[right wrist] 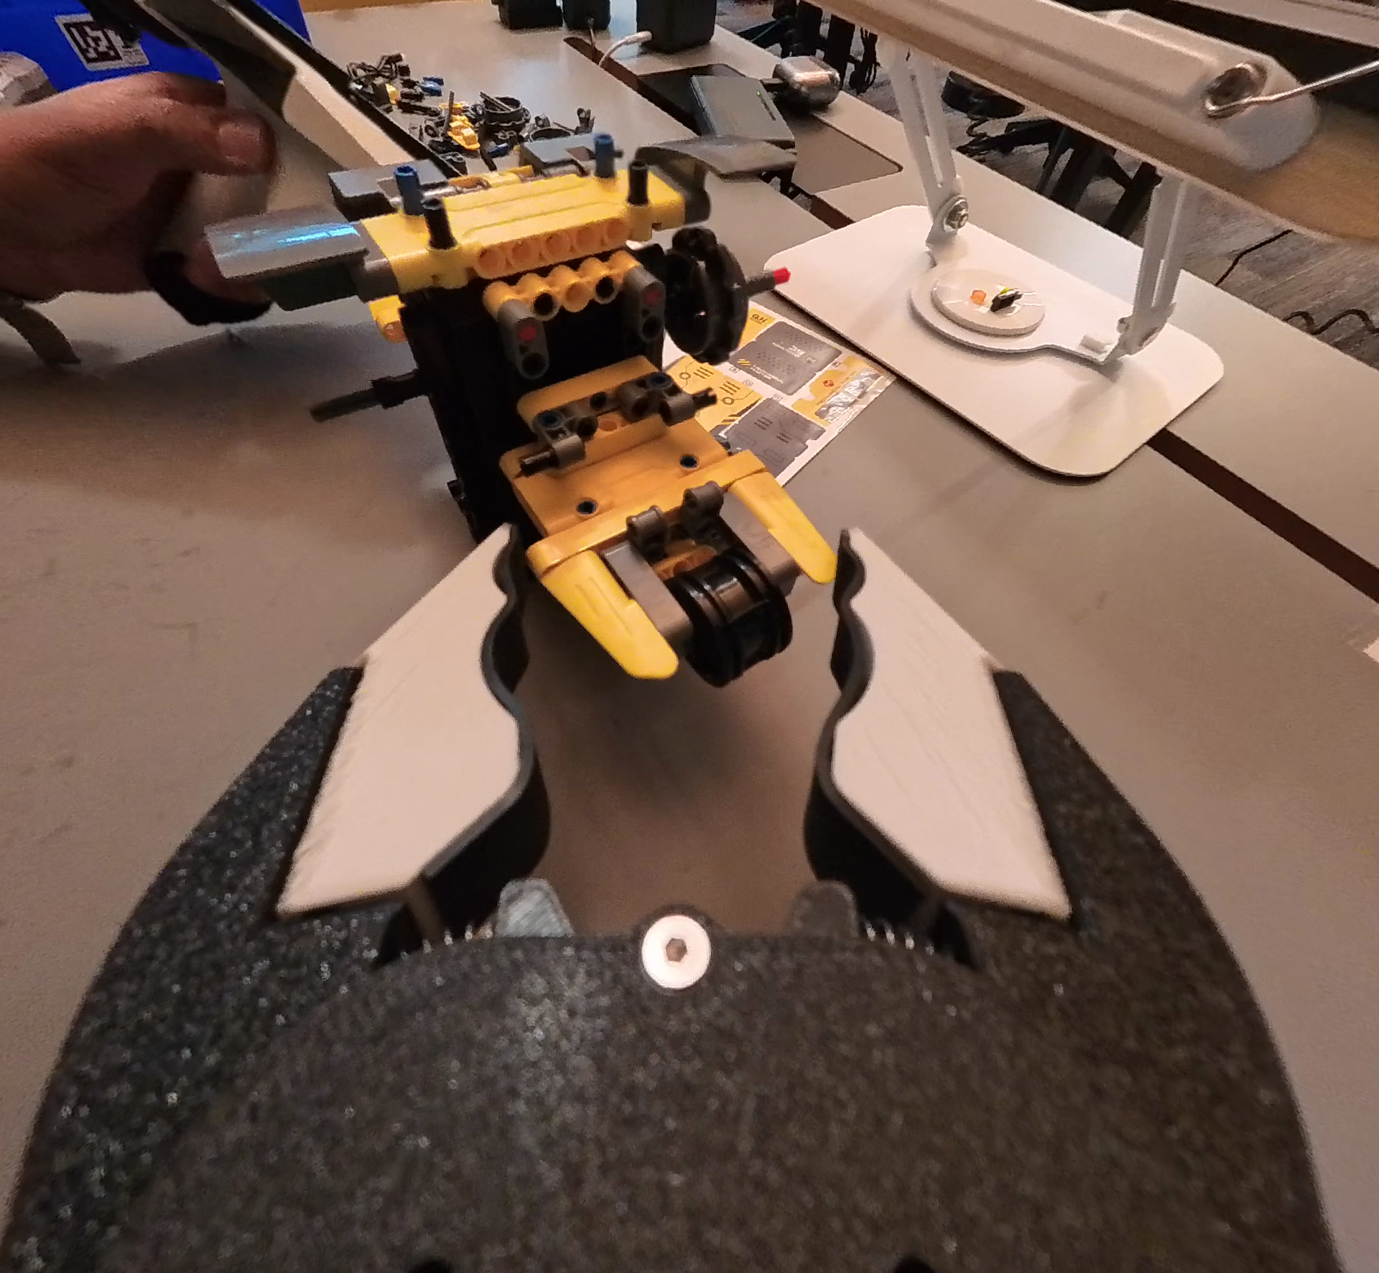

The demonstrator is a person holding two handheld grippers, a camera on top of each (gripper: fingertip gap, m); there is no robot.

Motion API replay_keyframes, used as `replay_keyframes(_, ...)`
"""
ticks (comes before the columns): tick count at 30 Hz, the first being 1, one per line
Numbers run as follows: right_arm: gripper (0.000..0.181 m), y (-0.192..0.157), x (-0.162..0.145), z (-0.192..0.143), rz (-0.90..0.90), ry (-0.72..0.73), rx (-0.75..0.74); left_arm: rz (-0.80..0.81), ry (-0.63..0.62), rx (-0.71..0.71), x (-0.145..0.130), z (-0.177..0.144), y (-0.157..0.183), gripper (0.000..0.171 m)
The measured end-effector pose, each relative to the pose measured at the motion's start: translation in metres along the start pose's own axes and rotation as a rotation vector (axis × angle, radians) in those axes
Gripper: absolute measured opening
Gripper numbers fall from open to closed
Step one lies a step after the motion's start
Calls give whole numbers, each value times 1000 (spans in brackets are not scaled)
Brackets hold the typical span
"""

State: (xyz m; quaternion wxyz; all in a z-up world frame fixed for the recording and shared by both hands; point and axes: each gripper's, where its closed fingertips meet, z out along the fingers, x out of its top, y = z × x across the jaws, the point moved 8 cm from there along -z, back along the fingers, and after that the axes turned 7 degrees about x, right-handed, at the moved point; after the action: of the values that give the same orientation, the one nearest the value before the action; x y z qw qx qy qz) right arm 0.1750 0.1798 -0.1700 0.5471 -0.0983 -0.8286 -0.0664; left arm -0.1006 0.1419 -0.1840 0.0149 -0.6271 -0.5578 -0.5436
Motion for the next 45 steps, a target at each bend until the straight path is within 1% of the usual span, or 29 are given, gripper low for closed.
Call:
replay_keyframes(2,82,-1,0,0,-1,-5,-5,11,-12,27,-1,-2,-4,67)
replay_keyframes(8,82,-2,1,0,-8,-12,-17,5,-33,24,-2,-6,-7,67)
replay_keyframes(11,82,-2,1,0,-7,-10,-16,6,-44,16,-3,-6,-6,64)
replay_keyframes(15,81,-3,1,0,-5,-8,-17,-18,-55,-23,-5,-6,-4,53)
replay_keyframes(22,81,-3,0,-1,-5,-8,-19,-94,-57,-101,-6,-6,-6,43)
replay_keyframes(37,81,-4,0,-1,-3,-7,-22,-161,-76,-163,-8,-7,-11,38)
replay_keyframes(45,81,-3,0,-1,4,-4,-22,-193,-92,-239,-9,-4,-3,33)
